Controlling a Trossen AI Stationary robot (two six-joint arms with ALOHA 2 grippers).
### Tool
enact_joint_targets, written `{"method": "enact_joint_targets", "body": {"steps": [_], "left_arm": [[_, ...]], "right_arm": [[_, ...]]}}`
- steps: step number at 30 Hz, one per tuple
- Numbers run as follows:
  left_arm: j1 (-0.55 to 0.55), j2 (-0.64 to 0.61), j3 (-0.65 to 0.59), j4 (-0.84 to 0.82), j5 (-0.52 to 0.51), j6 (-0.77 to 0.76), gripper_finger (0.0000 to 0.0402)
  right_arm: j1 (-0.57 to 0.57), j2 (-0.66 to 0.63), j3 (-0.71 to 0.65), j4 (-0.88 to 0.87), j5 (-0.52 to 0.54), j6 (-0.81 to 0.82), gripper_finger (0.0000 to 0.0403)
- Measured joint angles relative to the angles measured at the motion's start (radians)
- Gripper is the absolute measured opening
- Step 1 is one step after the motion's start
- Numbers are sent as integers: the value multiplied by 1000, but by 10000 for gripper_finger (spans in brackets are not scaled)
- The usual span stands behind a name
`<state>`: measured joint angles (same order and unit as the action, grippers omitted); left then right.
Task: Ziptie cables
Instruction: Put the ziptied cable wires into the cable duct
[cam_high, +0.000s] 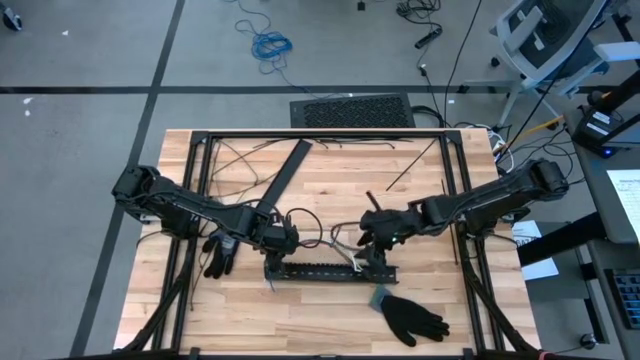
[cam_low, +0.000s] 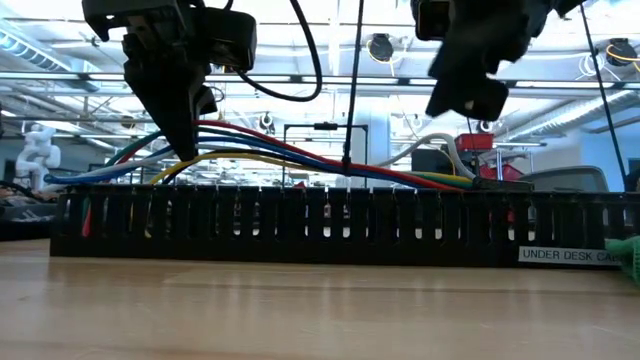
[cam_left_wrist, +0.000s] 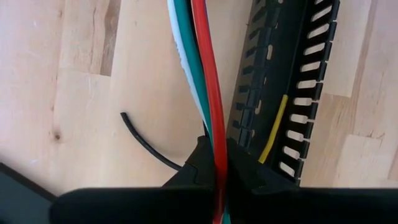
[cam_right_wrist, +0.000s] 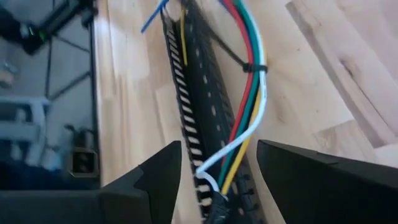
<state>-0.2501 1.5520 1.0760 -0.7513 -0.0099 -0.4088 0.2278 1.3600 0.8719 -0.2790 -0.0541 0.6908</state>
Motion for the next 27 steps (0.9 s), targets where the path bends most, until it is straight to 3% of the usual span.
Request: {"method": "enact_joint_targets", "body": {"steps": [21,27], "left_arm": [[2,0,0,0,-15,-1,15],[2,0,0,-1,-16,-3,15]], "right_arm": [[7,309,0,226,0,76,196],[7,295,0,223,1,76,133]]}}
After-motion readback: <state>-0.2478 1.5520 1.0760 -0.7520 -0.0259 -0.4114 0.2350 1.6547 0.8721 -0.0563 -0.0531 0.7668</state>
